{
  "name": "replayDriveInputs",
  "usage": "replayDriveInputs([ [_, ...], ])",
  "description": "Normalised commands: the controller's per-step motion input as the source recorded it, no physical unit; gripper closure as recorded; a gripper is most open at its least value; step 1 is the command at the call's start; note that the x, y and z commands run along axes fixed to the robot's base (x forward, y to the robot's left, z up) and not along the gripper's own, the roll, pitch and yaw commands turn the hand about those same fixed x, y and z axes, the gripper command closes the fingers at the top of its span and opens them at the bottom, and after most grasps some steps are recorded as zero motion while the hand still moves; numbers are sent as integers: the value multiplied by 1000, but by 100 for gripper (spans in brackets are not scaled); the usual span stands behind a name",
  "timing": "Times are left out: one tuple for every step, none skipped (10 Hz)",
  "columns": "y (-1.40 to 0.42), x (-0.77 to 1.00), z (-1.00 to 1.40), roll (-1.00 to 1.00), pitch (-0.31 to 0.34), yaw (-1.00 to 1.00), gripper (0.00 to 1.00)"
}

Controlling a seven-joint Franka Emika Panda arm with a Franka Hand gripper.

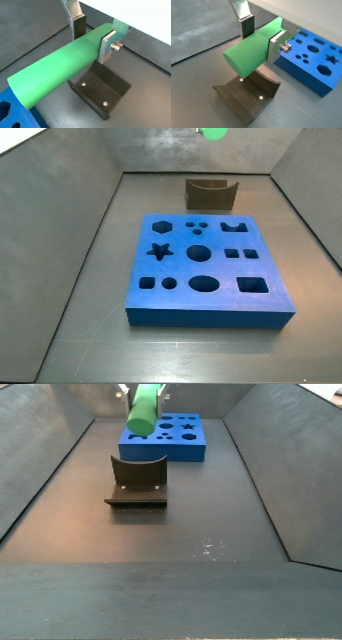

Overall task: Pick up the oval object. Move up. Place the oval object on the fixture. Regrasp the oval object. Move to above the board. Insert the oval object.
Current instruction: Place the oval object on the fixture.

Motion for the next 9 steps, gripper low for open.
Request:
replayDriveInputs([
  [330,280,-3,-1000,164,117,100],
  [127,218,-13,-1000,202,79,100],
  [83,165,-7,-980,229,48,100],
  [75,90,-5,-757,216,-15,100],
  [69,75,-6,-643,193,-43,100],
  [60,73,-8,-419,153,-81,100],
  [43,81,-11,-278,137,-94,100],
  [71,118,-1000,-1000,41,-114,100],
  [74,119,-1000,-1000,29,-117,100],
])
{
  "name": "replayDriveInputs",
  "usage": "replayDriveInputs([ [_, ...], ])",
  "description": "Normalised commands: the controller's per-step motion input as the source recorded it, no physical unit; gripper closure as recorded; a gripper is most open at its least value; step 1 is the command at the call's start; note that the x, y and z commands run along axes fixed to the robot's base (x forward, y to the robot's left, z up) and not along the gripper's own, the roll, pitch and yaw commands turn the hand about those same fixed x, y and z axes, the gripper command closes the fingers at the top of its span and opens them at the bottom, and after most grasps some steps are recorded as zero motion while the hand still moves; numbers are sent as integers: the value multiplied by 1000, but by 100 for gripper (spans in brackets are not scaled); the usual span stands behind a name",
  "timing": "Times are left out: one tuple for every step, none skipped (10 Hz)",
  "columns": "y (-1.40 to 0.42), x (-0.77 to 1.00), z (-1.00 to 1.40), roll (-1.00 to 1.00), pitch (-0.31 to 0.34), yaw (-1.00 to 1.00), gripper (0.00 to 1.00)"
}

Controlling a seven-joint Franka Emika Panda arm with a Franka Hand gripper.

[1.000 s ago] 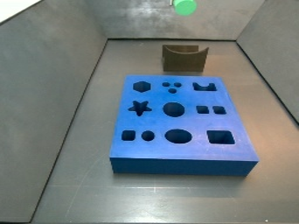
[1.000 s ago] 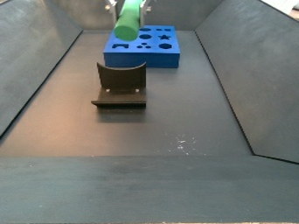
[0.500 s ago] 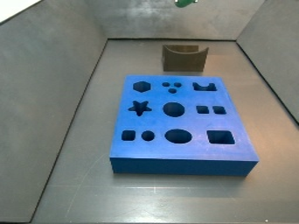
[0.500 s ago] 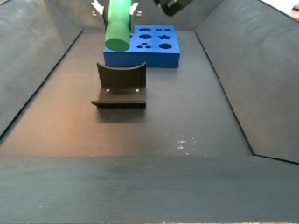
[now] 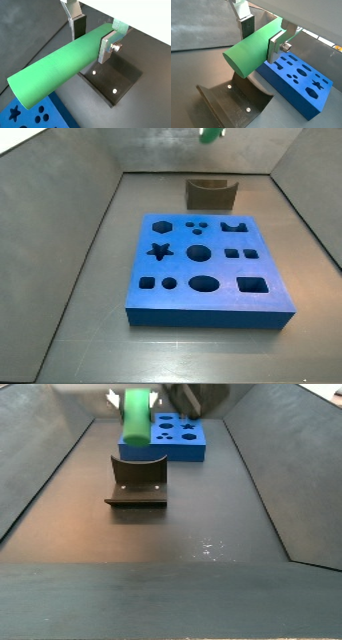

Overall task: Pick up the oval object. Move up. Place the oval object on the fixture. Regrasp the oval object. Move to above the board. Insert the oval object.
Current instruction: Place the oval object on the fixture.

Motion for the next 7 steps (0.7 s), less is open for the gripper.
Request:
replayDriveInputs([
  [83,130,-1000,-1000,45,-121,100],
  [87,141,-1000,-1000,65,-123,100],
  [95,152,-1000,-1000,76,-129,100],
  [102,162,-1000,-1000,81,-145,100],
  [108,170,-1000,-862,71,-142,100],
  [115,181,-1000,-706,59,-139,100],
  [127,196,-1000,-498,51,-130,100],
])
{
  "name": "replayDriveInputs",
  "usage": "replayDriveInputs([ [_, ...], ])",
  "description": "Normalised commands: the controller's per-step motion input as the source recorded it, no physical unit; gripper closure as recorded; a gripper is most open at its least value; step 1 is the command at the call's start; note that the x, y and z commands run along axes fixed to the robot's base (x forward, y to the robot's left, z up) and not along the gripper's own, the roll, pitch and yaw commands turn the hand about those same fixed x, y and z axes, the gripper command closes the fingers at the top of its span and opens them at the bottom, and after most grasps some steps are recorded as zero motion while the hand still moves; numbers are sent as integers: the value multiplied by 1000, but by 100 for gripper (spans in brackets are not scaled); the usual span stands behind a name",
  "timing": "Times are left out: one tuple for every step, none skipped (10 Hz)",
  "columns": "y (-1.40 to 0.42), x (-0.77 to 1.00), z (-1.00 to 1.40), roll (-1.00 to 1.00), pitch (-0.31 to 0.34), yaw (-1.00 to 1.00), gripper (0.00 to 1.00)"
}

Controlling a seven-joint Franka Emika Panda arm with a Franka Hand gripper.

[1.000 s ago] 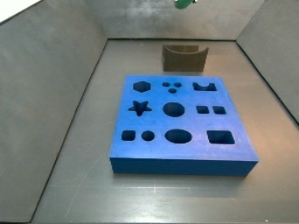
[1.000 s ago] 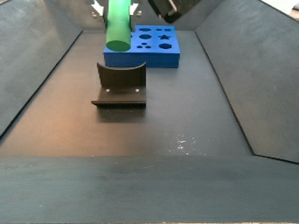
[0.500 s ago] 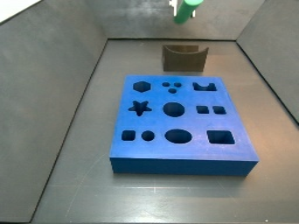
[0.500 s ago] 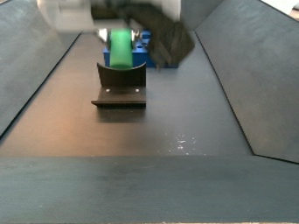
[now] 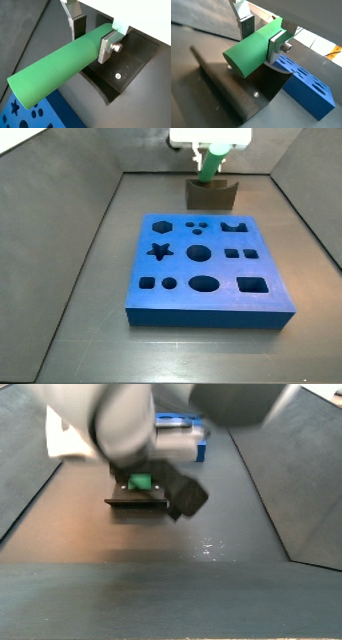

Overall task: Pick up the oval object. Move up. Place the oval object on the fixture. Regrasp the oval object. Move to above the board. Insert the oval object.
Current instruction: Place the oval object on the fixture.

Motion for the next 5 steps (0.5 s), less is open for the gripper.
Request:
replayDriveInputs([
  [127,191,-941,-343,49,-123,100],
  [92,164,-749,-236,44,-117,100],
  [77,122,-560,-182,30,-111,100],
  [134,79,-431,-117,-6,-98,100],
  [143,68,-418,-108,-17,-92,100],
])
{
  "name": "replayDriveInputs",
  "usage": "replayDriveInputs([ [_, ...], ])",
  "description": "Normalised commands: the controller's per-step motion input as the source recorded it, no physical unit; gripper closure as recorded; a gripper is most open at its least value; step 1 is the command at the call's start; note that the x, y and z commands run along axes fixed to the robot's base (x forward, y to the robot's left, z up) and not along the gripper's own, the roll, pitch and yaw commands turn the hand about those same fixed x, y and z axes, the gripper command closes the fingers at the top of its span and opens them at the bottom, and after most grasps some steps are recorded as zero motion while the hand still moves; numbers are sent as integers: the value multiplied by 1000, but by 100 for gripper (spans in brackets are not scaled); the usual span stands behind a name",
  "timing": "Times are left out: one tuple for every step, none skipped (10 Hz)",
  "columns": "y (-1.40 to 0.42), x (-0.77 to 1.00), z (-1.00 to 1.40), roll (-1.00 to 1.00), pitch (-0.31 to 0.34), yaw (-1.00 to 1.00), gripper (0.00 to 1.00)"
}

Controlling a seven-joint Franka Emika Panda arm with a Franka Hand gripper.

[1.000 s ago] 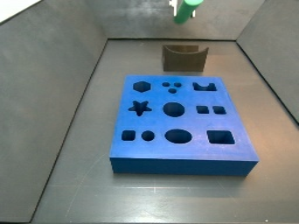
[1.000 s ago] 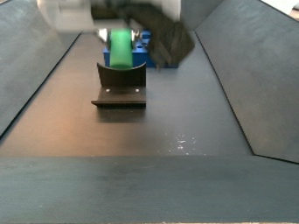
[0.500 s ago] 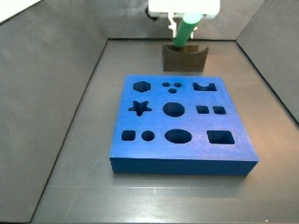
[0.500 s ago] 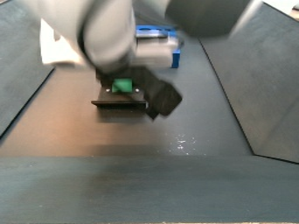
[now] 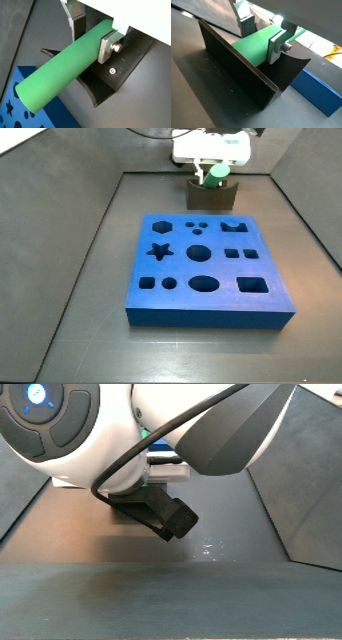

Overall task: Pick up the oval object. Move up. Place the oval object on the fixture. Regrasp the oval object. Move to above the board. Insert the oval object.
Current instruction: Place the oval object on the fixture, then regrasp the oval object.

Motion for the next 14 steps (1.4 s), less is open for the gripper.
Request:
replayDriveInputs([
  [143,68,-418,-108,-17,-92,100],
  [0,0,0,0,0,0,0],
  [0,0,1000,-4,15,16,0],
  [1,-4,1000,-3,18,18,0],
  [4,-26,1000,15,28,22,0],
  [2,-34,1000,25,32,15,0],
  [5,-40,1000,35,42,11,0],
  [5,-46,949,38,54,4,0],
  [8,-38,722,35,65,-5,0],
  [9,-31,543,33,63,-11,0],
  [9,-33,298,27,54,-24,0],
  [0,-1000,0,48,-60,-1,0],
  [-3,-1000,-37,38,-82,-3,0],
  [-4,-1000,-15,50,-125,-10,0],
])
